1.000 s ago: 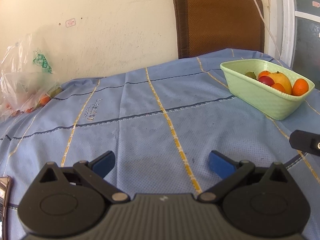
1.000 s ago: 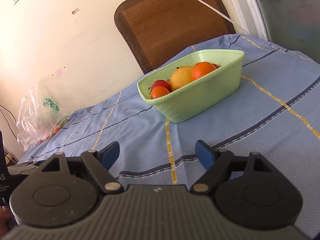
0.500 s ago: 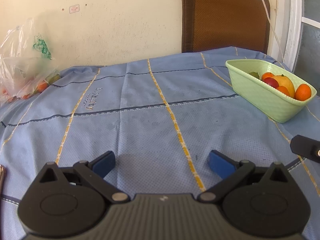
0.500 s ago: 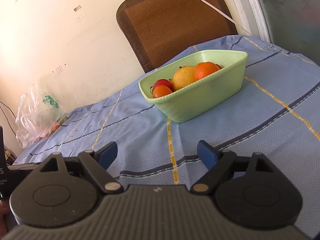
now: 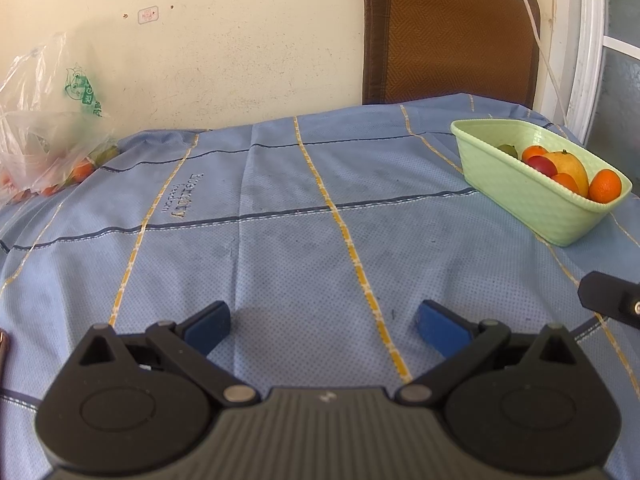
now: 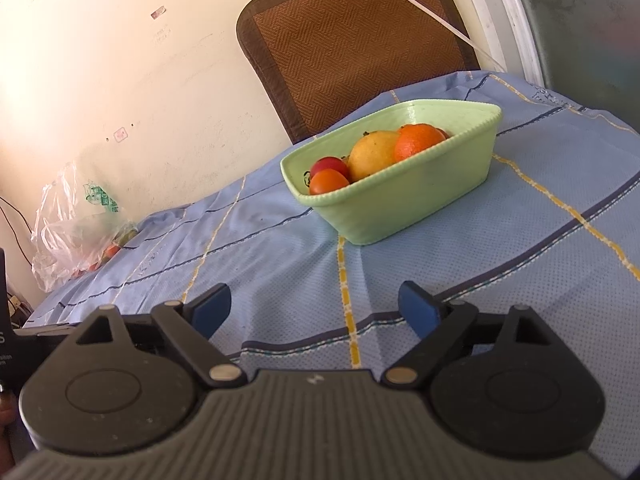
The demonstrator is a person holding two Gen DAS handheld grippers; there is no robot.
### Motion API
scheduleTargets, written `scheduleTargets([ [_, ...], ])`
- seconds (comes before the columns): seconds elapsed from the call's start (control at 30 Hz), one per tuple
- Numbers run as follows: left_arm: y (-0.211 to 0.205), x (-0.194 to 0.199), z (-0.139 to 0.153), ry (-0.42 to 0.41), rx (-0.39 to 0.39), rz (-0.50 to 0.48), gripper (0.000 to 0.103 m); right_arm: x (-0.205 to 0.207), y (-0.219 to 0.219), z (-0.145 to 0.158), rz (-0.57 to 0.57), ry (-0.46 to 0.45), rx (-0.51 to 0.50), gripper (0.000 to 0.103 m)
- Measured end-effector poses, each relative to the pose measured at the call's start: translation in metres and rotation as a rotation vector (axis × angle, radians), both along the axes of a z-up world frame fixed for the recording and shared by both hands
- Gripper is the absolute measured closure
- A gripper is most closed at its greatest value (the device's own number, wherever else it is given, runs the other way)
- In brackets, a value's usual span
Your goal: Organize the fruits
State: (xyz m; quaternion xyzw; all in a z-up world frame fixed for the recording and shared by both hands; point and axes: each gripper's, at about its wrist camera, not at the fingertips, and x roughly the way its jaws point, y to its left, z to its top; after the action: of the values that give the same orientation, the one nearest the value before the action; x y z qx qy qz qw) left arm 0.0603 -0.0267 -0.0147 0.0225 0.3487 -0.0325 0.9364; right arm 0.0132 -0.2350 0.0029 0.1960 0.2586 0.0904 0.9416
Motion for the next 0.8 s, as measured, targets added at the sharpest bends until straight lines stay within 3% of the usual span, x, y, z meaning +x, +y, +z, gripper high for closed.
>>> scheduleTargets([
  [0.8, -0.0002, -0.0004, 0.0003, -0.001, 0.004, -0.009, 0.000, 0.0005, -0.0039, -0.0002, 0.007, -0.001, 0.004, 0.011],
])
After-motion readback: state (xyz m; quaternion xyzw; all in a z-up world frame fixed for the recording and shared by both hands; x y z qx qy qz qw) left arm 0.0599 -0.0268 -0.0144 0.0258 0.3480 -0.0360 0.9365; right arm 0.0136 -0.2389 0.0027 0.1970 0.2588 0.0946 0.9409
